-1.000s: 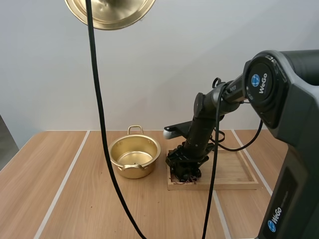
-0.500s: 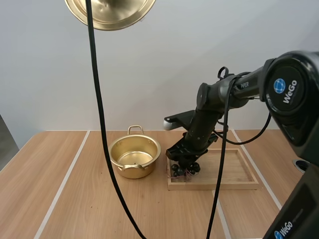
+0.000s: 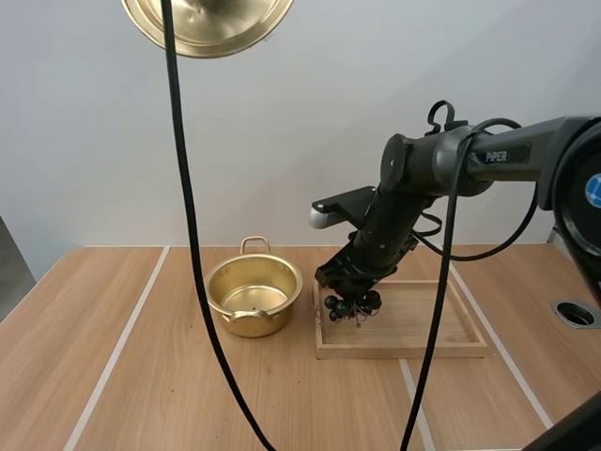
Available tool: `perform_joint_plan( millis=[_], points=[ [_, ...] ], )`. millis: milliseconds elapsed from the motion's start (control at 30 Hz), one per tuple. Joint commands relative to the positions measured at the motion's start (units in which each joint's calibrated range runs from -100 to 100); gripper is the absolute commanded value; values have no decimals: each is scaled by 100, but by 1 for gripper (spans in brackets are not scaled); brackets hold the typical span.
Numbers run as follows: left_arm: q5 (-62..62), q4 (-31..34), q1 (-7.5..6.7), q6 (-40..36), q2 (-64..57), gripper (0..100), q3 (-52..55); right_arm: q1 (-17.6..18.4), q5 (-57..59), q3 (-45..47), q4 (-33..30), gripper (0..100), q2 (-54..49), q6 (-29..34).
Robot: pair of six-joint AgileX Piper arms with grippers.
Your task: Open the pot, put the grape inside, and close it
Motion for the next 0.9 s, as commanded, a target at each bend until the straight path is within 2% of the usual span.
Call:
perform_joint_plan(
  millis=[0, 400, 633, 867],
  points=[
    [-155, -167, -20, -68, -31, 0, -56, 5, 111, 15, -42, 0, -348, -47],
    [-254, -678, -20, 54, -31, 0, -56, 5, 262, -12, 4, 0, -1186, -47],
    [-373, -794, -20, 54, -31, 0, -235, 5, 632, -751, 637, 0, -1174, -291],
    [-21, -1235, -20, 54, -31, 0, -1136, 223, 1052, -1352, 832, 0, -937, -302]
  ],
)
